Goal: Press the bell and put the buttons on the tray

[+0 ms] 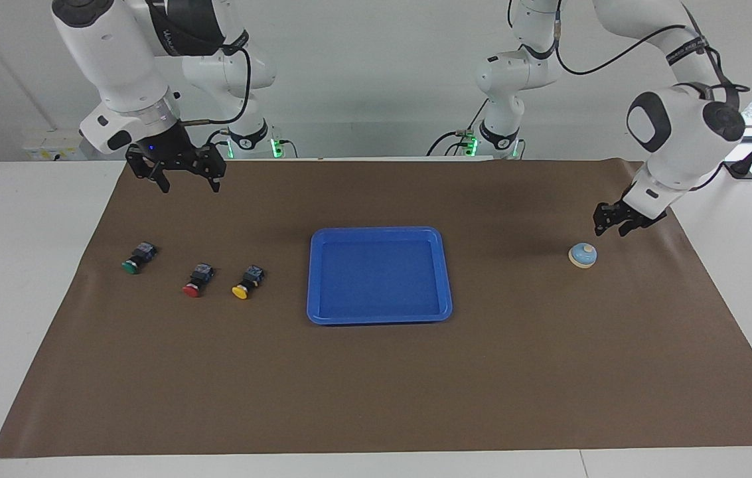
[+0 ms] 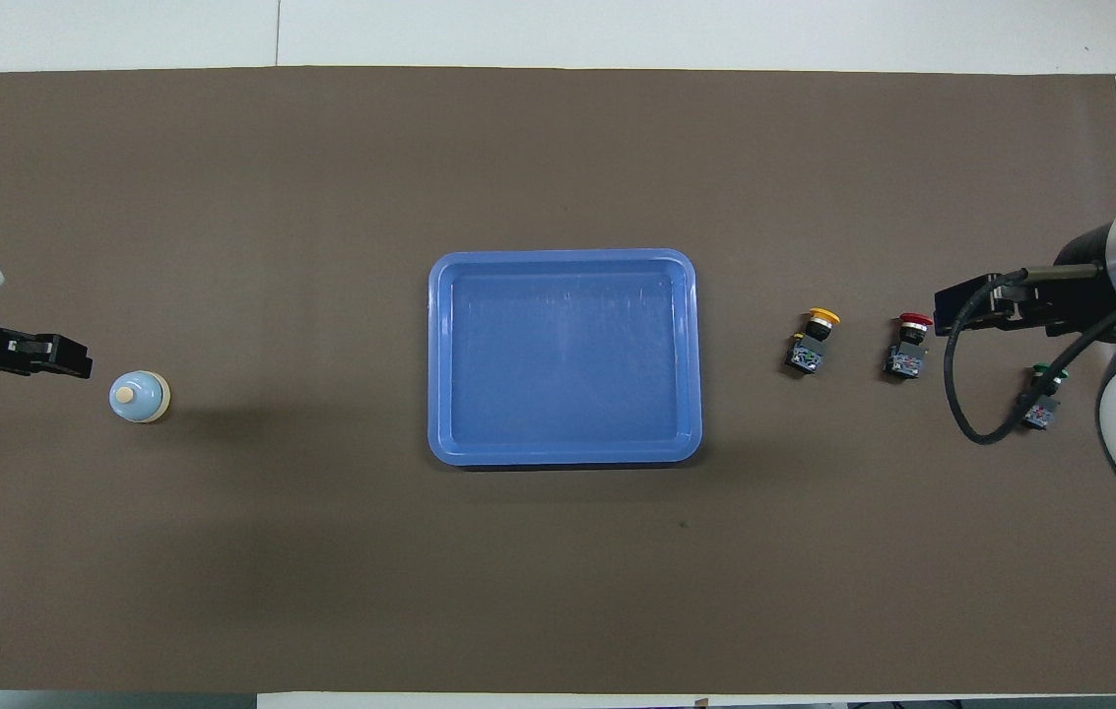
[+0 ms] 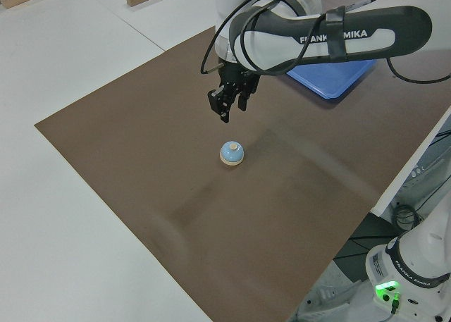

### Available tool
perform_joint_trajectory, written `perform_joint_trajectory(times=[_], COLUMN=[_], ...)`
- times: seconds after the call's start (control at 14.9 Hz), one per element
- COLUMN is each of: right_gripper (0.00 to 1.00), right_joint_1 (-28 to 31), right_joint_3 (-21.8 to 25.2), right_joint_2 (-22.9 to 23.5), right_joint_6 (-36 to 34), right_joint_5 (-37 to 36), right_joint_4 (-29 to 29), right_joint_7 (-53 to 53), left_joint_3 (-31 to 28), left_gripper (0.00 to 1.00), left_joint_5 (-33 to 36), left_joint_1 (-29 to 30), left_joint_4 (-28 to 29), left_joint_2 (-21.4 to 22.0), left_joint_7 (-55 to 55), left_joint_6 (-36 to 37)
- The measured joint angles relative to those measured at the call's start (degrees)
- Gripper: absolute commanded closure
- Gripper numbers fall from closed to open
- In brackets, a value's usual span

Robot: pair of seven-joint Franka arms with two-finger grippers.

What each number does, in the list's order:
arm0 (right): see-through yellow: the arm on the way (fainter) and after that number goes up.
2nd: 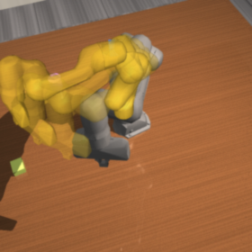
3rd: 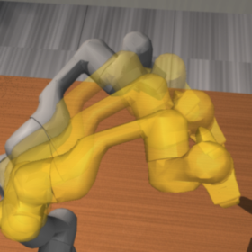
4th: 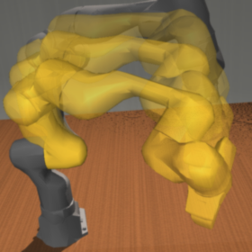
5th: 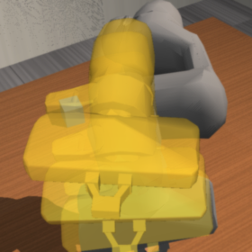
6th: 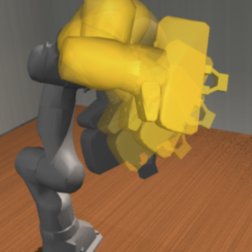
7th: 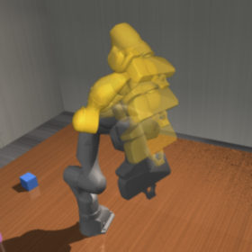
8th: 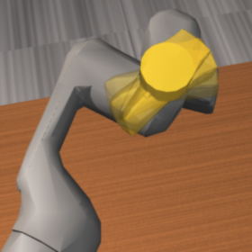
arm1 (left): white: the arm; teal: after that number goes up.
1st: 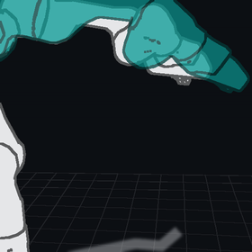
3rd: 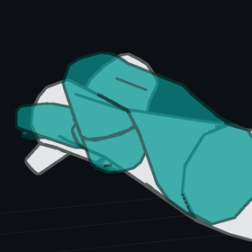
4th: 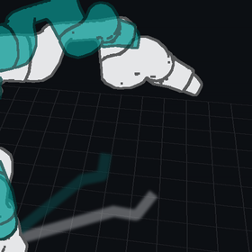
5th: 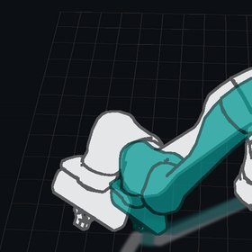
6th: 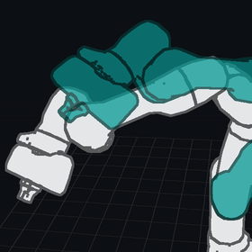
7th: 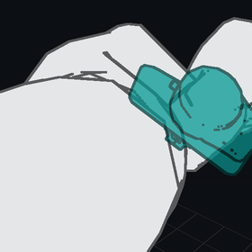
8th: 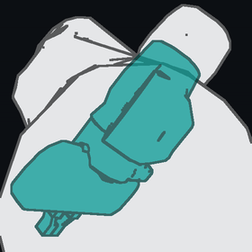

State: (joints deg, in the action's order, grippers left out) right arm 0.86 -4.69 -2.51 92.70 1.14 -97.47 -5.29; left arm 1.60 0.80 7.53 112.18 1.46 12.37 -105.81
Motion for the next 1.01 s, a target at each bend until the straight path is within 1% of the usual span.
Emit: perform_joint_trajectory(times=[0.13, 0.2, 0.34, 0.4, 0.54, 0.67, 1.01], right_gripper=[0.00, 0.00, 0.00, 0.00, 0.00, 0.00, 0.00], right_joint_1=[0.0, 0.0, 0.0, 0.0, 0.0, 0.0, 0.5], right_joint_3=[0.0, 0.0, 0.0, 0.0, 0.0, 0.0, 0.2], right_joint_2=[0.0, 0.0, 0.0, 0.0, 0.0, 0.0, 0.0], right_joint_6=[0.0, 0.0, 0.0, 0.0, 0.0, 0.0, -0.3], right_joint_5=[0.0, 0.0, 0.0, 0.0, 0.0, 0.0, 0.0], right_joint_4=[0.0, 0.0, 0.0, 0.0, 0.0, 0.0, 0.0], right_joint_7=[0.0, 0.0, 0.0, 0.0, 0.0, 0.0, 0.0], left_joint_3=[0.4, 0.7, 1.0, 1.0, 1.0, 0.9, -0.4], left_gripper=[0.00, 0.00, 0.00, 0.00, 0.00, 0.00, 0.00], left_joint_5=[0.0, 0.0, -0.1, -0.2, -0.2, -0.2, -0.5], left_joint_1=[-0.6, -0.9, -2.4, -3.4, -5.3, -6.3, -6.6], left_joint_4=[-3.8, -5.9, -10.5, -12.3, -14.3, -14.4, -15.3], left_joint_2=[2.7, 3.2, 2.8, 2.2, 1.1, 0.2, -2.5], left_joint_7=[-1.7, -2.0, -2.8, -3.7, -6.2, -8.5, -9.0], left_joint_6=[8.3, 12.1, 17.4, 18.8, 19.4, 19.2, 19.2])
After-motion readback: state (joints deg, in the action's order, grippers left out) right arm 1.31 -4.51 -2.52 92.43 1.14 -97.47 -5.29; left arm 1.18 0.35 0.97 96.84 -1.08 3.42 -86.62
